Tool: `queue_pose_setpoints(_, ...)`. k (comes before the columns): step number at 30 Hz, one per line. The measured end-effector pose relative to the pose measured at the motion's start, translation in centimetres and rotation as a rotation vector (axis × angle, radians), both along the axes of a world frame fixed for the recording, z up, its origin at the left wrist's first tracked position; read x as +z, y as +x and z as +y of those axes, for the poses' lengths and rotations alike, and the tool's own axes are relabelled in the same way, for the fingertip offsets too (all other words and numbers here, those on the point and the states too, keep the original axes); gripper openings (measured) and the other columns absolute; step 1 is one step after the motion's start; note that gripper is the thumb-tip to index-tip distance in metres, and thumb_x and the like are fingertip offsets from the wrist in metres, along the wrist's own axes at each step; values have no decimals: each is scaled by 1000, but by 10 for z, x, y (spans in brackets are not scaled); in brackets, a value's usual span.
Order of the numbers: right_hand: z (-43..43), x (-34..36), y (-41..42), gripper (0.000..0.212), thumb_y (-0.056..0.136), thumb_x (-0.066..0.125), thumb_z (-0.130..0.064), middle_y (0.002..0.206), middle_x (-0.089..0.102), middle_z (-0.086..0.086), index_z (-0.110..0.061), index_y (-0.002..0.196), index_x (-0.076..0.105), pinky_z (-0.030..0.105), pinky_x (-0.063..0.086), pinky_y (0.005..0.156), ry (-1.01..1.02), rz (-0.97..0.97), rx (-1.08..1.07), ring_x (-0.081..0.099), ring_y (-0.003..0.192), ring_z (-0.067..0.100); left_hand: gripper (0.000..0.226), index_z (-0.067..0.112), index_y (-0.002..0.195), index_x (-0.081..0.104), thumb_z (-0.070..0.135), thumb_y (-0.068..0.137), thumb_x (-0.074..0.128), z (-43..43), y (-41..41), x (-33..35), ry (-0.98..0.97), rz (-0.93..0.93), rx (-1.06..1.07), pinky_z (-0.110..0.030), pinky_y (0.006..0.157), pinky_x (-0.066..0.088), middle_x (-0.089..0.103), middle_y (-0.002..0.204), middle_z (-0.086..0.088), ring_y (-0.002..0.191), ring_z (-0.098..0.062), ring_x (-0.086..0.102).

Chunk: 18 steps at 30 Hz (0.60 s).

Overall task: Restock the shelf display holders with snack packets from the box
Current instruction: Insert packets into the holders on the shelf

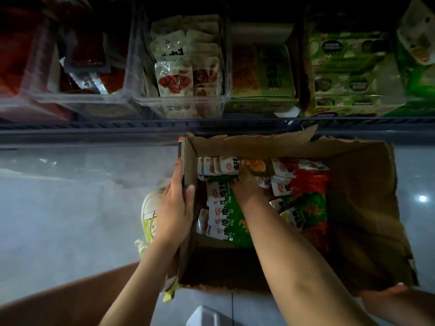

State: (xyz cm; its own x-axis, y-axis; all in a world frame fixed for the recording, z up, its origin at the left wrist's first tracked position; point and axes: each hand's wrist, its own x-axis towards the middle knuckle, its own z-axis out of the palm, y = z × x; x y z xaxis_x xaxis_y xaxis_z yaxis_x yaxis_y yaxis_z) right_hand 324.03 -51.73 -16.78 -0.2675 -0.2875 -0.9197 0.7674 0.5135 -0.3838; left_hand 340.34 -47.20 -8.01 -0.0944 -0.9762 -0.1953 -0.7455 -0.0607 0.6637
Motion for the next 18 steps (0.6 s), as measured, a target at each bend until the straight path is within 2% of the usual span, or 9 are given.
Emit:
queue_pose_setpoints(1, 5, -1, 1, 37, 101, 37, -8, 137, 48, 20, -2, 137, 42, 24, 37, 95, 19, -42, -13, 47, 125, 32, 59, 20, 151, 12, 33, 97, 34, 0, 0, -1, -4, -3, -1, -29, 72, 44, 61, 119, -10, 95, -23, 59)
queue_pose_setpoints(3, 15, 6, 8, 32, 99, 45, -14, 132, 54, 20, 0, 127, 52, 31, 46, 98, -30, -31, 36, 55, 117, 31, 58, 20, 151, 12, 30, 98, 35, 0, -1, 0, -14, -16, -3, -30, 73, 43, 60, 120, -11, 96, -23, 59)
queue_pose_setpoints(4, 14, 11, 11, 27, 97, 52, -18, 127, 60, 18, -2, 118, 59, 34, 49, 96, -35, -34, 8, 60, 109, 28, 58, 20, 151, 12, 29, 98, 36, 0, -1, 0, -20, -23, -5, -30, 73, 43, 61, 120, -11, 95, -22, 58)
queue_pose_setpoints(5, 11, 13, 11, 24, 94, 58, -19, 121, 64, 16, -4, 111, 62, 33, 52, 90, -15, -80, -111, 64, 103, 25, 58, 19, 151, 12, 29, 99, 36, 0, 0, 0, -21, -30, -6, -30, 73, 43, 61, 120, -11, 95, -23, 58)
queue_pose_setpoints(7, 14, 12, 5, 26, 89, 64, -15, 115, 66, 16, -2, 112, 63, 32, 53, 80, 6, -79, -168, 65, 102, 27, 58, 20, 151, 11, 31, 99, 34, 0, 0, 0, -10, -36, -6, -36, 74, 46, 61, 122, -12, 96, -28, 60)
queue_pose_setpoints(10, 29, 26, -7, 31, 89, 65, -13, 111, 67, 16, -1, 116, 60, 32, 55, 69, -13, -29, -23, 66, 94, 26, 59, 25, 151, 7, 31, 100, 35, 0, 1, 4, 38, -34, 7, -42, 79, 50, 58, 129, -11, 104, -33, 60)
queue_pose_setpoints(15, 56, 55, -39, 18, 85, 67, -10, 99, 69, 13, -6, 101, 62, 34, 54, 69, -62, 53, 140, 66, 84, 24, 59, 31, 151, 2, 32, 101, 34, -1, 2, 12, 93, -52, 26, -44, 86, 49, 50, 139, -10, 115, -33, 56)
queue_pose_setpoints(18, 68, 90, -61, 22, 83, 69, -9, 99, 70, 13, -5, 105, 65, 35, 54, 71, -133, 166, 257, 67, 86, 26, 60, 31, 151, 1, 36, 101, 34, 0, 1, 18, 114, -37, -12, -45, 89, 48, 51, 138, -10, 116, -32, 55)
